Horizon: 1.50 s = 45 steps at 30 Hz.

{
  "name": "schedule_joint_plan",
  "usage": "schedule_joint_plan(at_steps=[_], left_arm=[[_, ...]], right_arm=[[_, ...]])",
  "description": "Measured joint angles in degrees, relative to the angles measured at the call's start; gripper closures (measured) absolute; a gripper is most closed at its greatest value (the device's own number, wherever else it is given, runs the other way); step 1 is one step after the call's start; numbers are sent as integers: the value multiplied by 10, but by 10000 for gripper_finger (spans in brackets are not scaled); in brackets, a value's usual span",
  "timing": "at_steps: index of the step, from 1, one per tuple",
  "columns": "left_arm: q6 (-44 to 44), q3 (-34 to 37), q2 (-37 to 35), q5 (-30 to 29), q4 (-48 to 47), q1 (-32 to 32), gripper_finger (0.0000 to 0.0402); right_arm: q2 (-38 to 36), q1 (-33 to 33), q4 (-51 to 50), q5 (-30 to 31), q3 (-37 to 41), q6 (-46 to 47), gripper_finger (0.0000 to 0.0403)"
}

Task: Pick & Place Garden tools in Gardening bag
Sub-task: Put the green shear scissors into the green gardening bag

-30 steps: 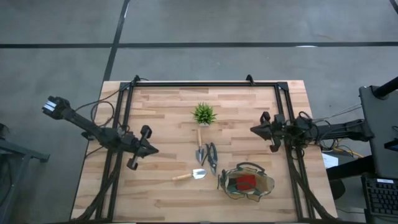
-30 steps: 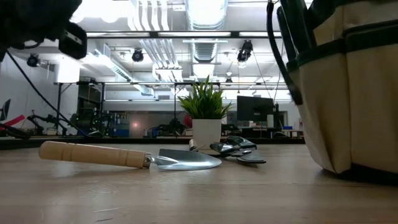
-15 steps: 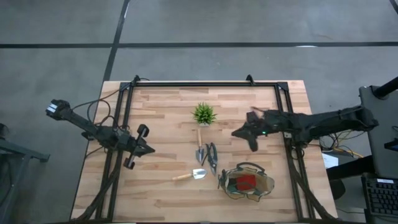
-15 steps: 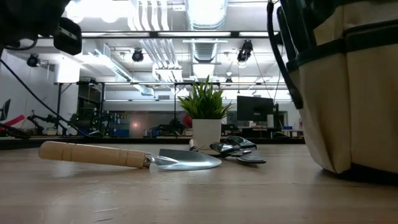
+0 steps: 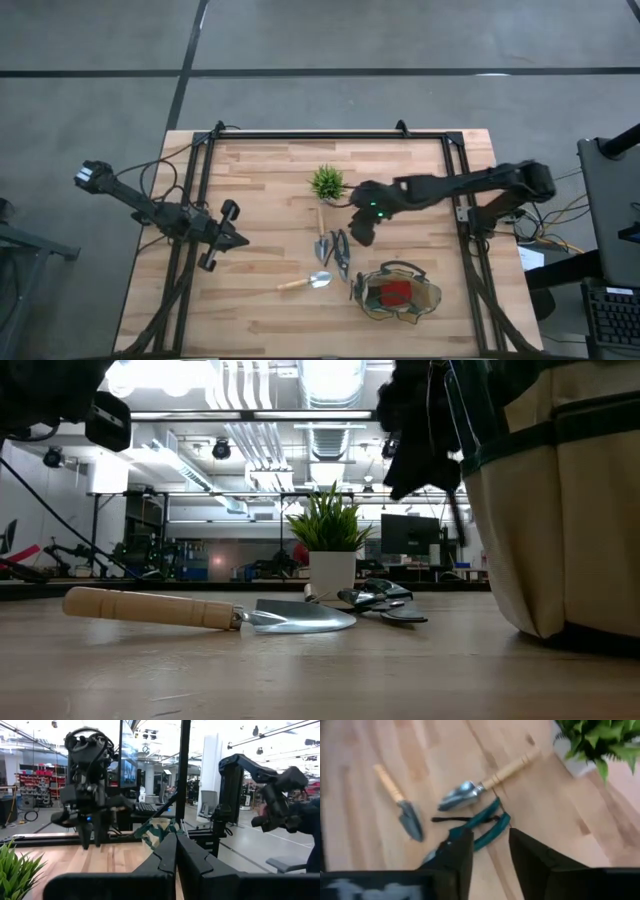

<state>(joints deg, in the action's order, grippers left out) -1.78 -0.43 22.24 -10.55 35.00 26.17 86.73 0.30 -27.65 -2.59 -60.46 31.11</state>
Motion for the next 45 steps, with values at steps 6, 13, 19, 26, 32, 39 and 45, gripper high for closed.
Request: schedule_joint_plan(at_steps=[6, 13, 19, 26, 32, 39, 45], left_arm=[[0, 0, 0, 0, 0, 0, 390], [0, 1, 0, 0, 0, 0, 390], [0, 1, 0, 0, -1, 0, 390], [0, 1, 0, 0, -3, 0, 390], [0, 1, 0, 0, -5, 0, 390], [0, 1, 1, 0, -7, 0, 390], [0, 1, 1, 0, -7, 0, 390]], right_arm=[[110, 0, -85, 11, -89, 17, 234], [209, -5, -152, 10, -166, -10, 232], [248, -9, -155, 8, -181, -22, 236], [275, -9, -147, 8, -180, -23, 236], [293, -9, -136, 6, -179, -35, 236], [295, -12, -129, 6, -178, -44, 266], [293, -12, -128, 6, -180, -56, 332]])
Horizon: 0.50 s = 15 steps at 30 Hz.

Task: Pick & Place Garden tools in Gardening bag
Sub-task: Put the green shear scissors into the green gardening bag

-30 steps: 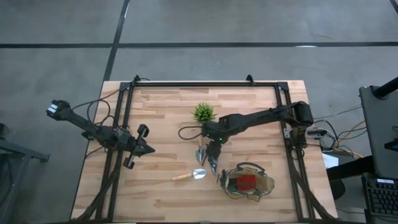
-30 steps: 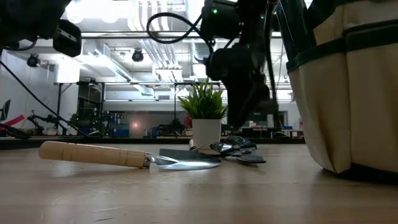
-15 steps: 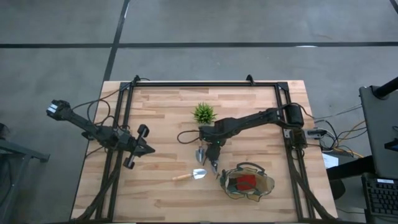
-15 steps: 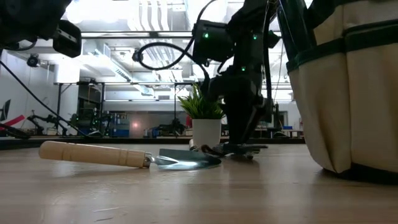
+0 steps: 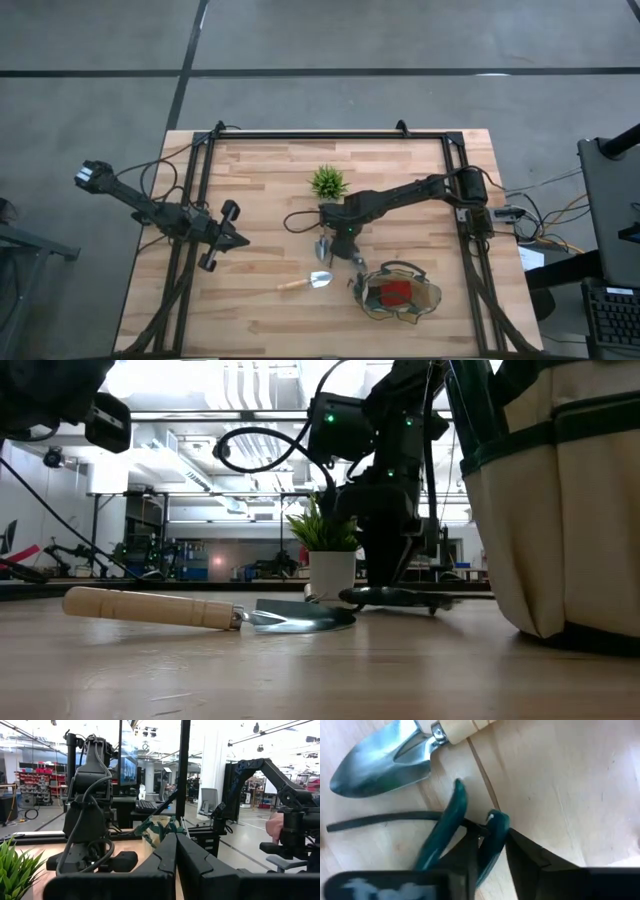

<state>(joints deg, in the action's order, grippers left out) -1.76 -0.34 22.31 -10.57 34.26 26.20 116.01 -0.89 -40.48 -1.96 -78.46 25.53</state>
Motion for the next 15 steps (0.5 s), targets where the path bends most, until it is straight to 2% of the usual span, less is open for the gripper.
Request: schedule_joint_plan(at_steps=[4, 10, 15], left_arm=[[0, 0, 0, 0, -1, 0, 390], [0, 0, 0, 0, -2, 0, 390], [0, 0, 0, 0, -2, 0, 390]], right_arm=[[0, 0, 0, 1, -6, -10, 363], [-16, 0, 0, 2, -9, -28, 363], [-60, -3, -8, 9, -9, -33, 364]])
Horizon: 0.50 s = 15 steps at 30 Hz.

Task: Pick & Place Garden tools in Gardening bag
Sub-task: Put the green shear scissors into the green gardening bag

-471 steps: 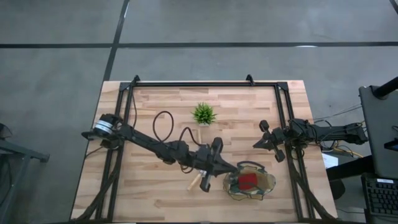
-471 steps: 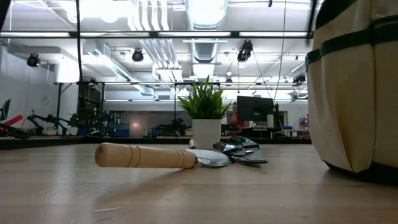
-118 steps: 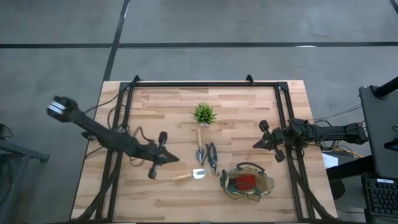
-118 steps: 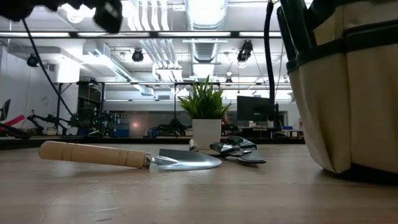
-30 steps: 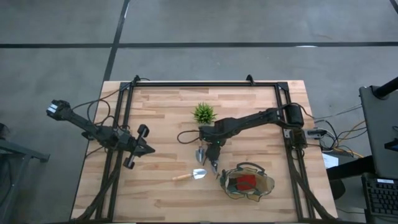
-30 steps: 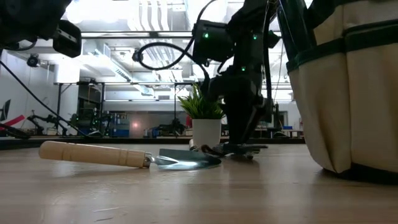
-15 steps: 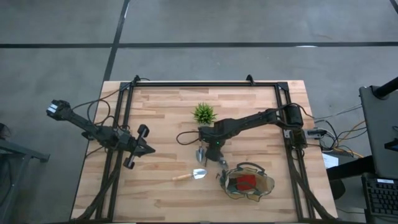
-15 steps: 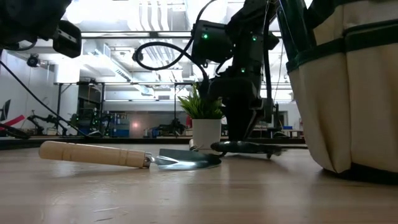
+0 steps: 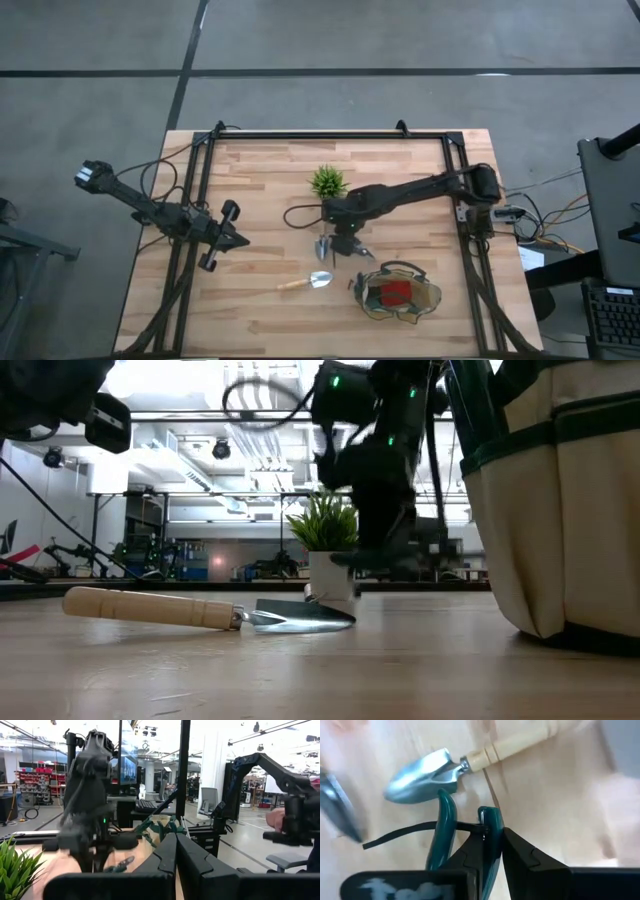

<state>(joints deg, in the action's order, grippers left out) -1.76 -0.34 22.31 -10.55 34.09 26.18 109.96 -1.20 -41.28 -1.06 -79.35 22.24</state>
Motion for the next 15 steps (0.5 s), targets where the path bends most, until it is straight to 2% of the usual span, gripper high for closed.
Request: schedule_joint_plan(at_steps=[8, 15], left_arm=[[0, 0, 0, 0, -3, 0, 390], [0, 0, 3, 0, -5, 0, 390]], right_arm=[[-106, -31, -22, 97, 2, -1, 364], [-200, -90, -70, 193, 6, 31, 364]])
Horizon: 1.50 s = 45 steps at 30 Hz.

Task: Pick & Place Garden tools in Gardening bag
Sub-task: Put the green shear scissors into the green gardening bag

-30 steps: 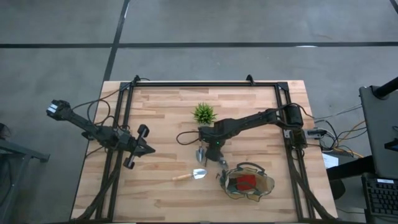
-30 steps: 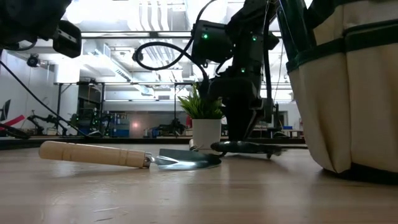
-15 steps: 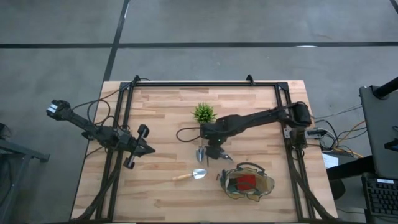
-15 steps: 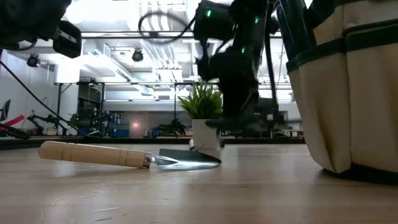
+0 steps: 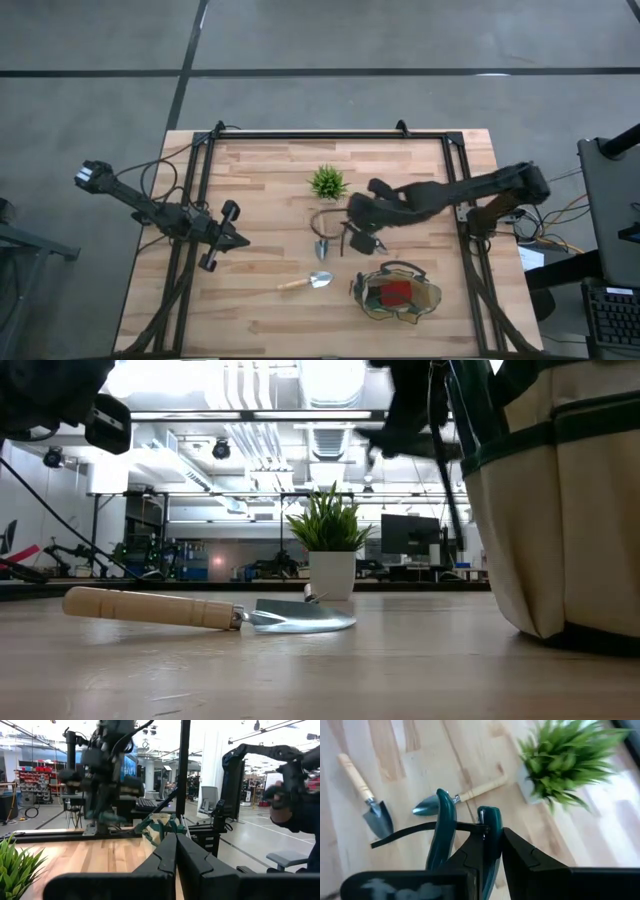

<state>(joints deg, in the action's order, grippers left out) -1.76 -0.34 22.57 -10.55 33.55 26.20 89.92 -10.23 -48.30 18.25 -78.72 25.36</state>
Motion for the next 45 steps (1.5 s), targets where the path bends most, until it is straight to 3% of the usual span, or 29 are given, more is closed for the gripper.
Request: schedule_joint_plan(at_steps=[8, 14, 21, 26, 39, 45], left_arm=[[0, 0, 3, 0, -2, 0, 390], [0, 0, 3, 0, -2, 0, 390], [0, 0, 3, 0, -2, 0, 390], [0, 0, 3, 0, -2, 0, 390], [0, 0, 3, 0, -2, 0, 390], [0, 0, 3, 0, -2, 0, 390]], right_arm=[[-100, -117, -78, 119, 24, 100, 364], [-156, -214, -152, 117, 70, 218, 364], [-204, -322, -156, 131, 117, 287, 364], [-215, -372, -156, 153, 136, 290, 364], [-215, -541, -149, 322, 169, 398, 364], [-215, -587, -57, 403, 211, 385, 365]])
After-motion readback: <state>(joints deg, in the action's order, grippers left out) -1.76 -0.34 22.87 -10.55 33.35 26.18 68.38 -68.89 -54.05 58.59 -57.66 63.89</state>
